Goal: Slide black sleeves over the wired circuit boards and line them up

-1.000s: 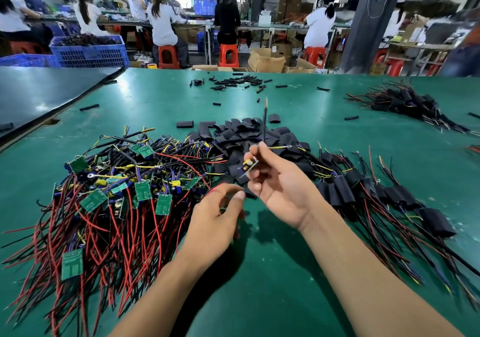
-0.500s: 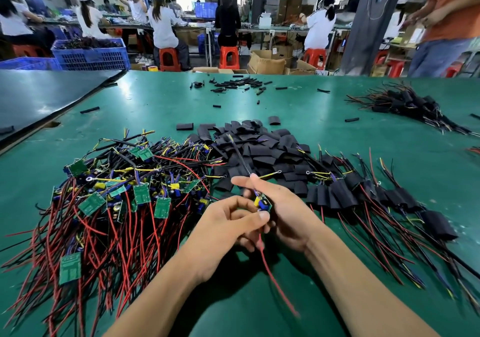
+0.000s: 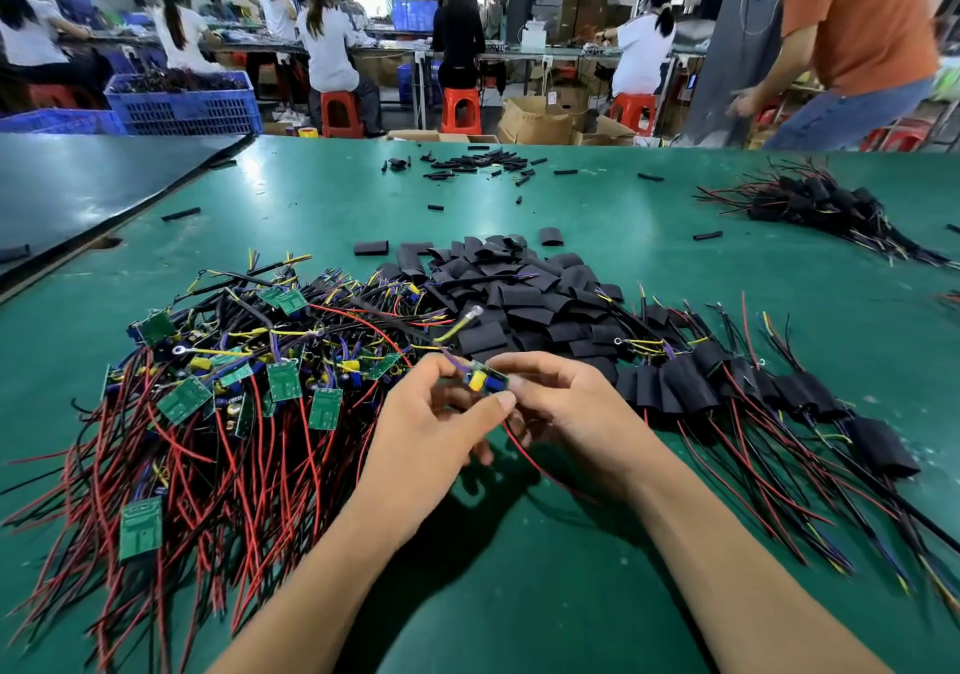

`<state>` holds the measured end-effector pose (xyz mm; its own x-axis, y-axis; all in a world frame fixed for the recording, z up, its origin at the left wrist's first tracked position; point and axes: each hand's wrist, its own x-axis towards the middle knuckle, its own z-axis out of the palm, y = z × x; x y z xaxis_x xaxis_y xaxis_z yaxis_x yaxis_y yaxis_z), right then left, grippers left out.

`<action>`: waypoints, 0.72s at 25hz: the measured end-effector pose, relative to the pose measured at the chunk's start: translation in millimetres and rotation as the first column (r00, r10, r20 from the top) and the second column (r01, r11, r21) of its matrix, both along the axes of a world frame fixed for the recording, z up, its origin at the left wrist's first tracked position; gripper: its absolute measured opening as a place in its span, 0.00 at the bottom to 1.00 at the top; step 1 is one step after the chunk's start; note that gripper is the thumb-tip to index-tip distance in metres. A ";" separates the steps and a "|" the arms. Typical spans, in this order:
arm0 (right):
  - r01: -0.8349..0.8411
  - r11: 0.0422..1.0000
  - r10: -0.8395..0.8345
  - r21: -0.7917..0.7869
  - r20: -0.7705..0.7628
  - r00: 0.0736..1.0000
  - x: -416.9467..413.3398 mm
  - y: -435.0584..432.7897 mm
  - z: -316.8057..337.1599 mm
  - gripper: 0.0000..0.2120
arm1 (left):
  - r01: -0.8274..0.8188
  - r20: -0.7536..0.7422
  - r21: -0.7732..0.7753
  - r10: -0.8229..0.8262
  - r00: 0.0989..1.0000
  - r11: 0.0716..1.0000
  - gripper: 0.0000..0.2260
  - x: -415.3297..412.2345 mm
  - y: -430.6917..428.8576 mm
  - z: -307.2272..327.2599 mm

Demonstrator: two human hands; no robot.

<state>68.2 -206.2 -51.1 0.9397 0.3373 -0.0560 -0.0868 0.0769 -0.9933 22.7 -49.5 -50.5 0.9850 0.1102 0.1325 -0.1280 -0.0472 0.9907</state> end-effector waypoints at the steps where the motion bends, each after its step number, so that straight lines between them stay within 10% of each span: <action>1: -0.054 0.998 0.055 0.028 -0.025 0.998 -1.6 -0.9 -0.8 0.09 | -0.069 0.027 0.036 0.068 0.997 0.997 0.11 -0.1 0.7 0.9; 8: -0.326 0.945 0.327 0.027 -0.072 0.942 -1.2 -9.0 2.1 0.07 | -0.282 0.111 0.230 0.263 0.958 0.931 0.13 -1.3 4.9 7.8; 18: -0.012 1.000 0.012 -0.015 -0.042 0.999 11.6 -14.4 -0.1 0.09 | 0.183 0.018 0.164 -0.189 0.982 0.969 0.21 -6.3 1.9 13.0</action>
